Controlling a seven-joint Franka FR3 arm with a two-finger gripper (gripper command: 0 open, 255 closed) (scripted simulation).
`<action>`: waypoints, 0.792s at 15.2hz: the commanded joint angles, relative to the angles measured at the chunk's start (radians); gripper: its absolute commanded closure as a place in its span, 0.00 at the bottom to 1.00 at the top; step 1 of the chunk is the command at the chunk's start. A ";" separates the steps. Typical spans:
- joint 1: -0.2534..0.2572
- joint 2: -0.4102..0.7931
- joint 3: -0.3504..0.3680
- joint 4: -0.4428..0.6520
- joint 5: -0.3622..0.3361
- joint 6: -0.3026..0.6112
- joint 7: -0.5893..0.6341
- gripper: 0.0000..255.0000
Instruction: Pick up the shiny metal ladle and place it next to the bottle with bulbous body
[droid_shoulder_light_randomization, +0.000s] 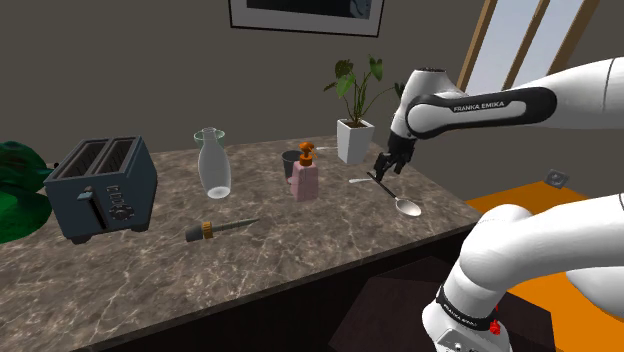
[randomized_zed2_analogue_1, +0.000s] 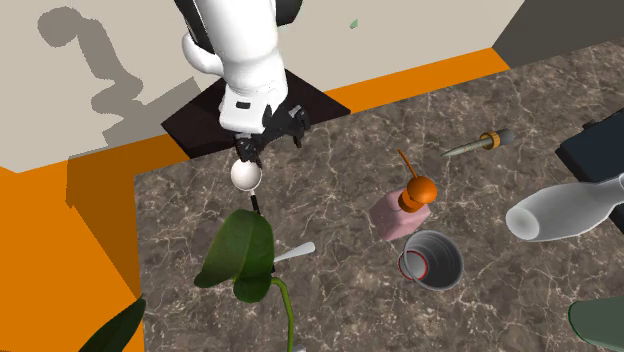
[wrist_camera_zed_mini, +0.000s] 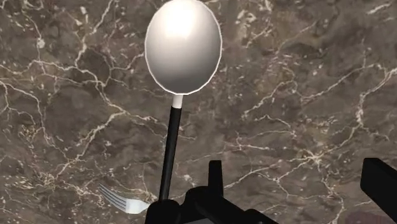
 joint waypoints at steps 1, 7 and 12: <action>-0.024 0.037 -0.046 -0.018 -0.010 0.081 -0.008 0.00; -0.067 0.184 -0.203 -0.053 -0.009 0.331 -0.055 0.00; -0.048 0.294 -0.295 -0.060 0.027 0.475 -0.098 0.00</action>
